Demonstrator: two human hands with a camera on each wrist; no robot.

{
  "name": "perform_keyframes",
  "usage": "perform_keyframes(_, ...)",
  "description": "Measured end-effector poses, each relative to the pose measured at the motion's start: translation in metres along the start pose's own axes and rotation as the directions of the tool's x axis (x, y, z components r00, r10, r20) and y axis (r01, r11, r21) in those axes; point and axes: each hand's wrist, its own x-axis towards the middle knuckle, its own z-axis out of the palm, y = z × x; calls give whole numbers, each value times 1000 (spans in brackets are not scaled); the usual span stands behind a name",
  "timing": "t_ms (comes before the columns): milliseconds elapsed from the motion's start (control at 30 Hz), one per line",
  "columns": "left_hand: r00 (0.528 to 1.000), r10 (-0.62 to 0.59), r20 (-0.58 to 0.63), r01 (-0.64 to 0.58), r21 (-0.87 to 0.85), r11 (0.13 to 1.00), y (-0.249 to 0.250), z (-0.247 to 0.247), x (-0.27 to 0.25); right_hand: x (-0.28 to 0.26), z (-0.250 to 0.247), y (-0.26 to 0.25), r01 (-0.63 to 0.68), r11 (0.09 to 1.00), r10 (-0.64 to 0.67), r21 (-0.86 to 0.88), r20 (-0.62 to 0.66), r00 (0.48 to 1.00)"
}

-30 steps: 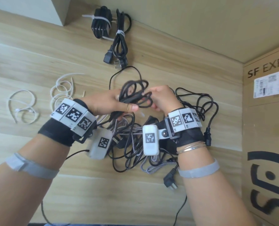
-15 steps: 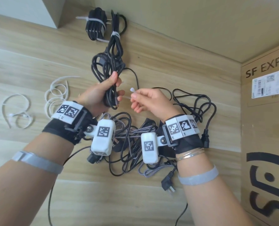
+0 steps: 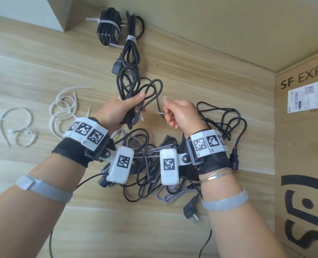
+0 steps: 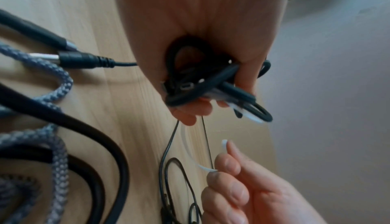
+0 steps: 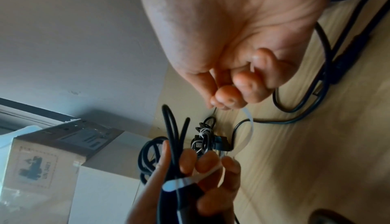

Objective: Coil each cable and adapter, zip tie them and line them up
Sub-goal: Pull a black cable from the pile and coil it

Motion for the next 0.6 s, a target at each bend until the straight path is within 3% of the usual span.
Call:
perform_keyframes(167, 1000, -16, -10, 14, -169, 986, -2, 1, -1, -1, 1, -1, -22, 1000, 22, -9, -11, 1000)
perform_keyframes(367, 998, -50, 43, 56, -160, 985, -2, 3, -2, -3, 2, -3, 23, 1000, -23, -5, -39, 999)
perform_keyframes(500, 999, -48, -23, 42, -190, 981, 0, 3, 0, -4, 2, -4, 21, 1000, -21, 3, -15, 1000)
perform_keyframes(600, 994, -50, -99, 40, -98, 994, -3, 0, 3, -6, 2, -3, 44, 998, -42, -54, 32, 999)
